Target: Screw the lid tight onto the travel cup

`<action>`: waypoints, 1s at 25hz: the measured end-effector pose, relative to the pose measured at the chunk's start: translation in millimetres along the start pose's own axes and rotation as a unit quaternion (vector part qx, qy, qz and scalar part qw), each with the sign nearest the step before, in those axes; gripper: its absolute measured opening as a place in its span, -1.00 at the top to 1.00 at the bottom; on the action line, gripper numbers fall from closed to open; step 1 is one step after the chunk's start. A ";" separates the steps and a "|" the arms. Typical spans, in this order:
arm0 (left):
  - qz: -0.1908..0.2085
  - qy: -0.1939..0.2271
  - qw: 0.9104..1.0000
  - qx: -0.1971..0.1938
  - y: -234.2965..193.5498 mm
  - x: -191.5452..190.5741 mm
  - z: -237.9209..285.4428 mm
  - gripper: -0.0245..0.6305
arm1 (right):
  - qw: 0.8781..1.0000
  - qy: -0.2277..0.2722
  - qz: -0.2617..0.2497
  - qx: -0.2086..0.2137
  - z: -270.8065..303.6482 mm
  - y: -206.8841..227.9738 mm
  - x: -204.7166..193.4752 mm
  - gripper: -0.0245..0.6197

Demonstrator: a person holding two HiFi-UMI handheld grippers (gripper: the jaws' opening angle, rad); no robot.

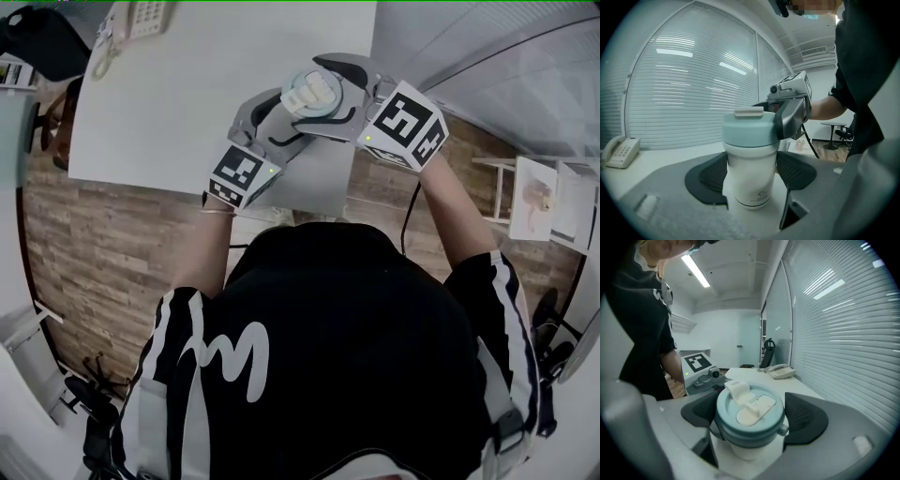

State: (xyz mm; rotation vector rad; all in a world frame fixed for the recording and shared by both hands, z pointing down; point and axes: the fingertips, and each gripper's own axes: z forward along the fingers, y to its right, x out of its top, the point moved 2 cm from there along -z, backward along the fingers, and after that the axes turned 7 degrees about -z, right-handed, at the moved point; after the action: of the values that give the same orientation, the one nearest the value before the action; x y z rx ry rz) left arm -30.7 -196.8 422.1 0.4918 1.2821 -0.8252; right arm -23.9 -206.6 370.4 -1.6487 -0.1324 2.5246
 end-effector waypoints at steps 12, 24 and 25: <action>0.001 0.002 1.000 -0.001 0.7 1.9 1.3 -0.11 | 0.980 -0.017 0.076 -0.184 -3.3 4.5 0.7 -0.45; -0.001 0.007 1.000 -0.007 0.3 1.4 2.5 -0.11 | 0.955 -0.024 0.109 -0.275 -4.8 6.3 -0.2 -0.45; -0.002 0.008 1.000 -0.006 0.3 1.6 2.4 -0.11 | 0.953 -0.023 0.111 -0.281 -4.7 6.3 0.4 -0.45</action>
State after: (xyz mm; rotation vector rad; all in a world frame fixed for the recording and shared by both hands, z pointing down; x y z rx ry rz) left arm -28.8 -198.8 421.2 0.4874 1.3024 -0.8182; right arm -20.1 -212.7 367.3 -1.8726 -0.7792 2.8771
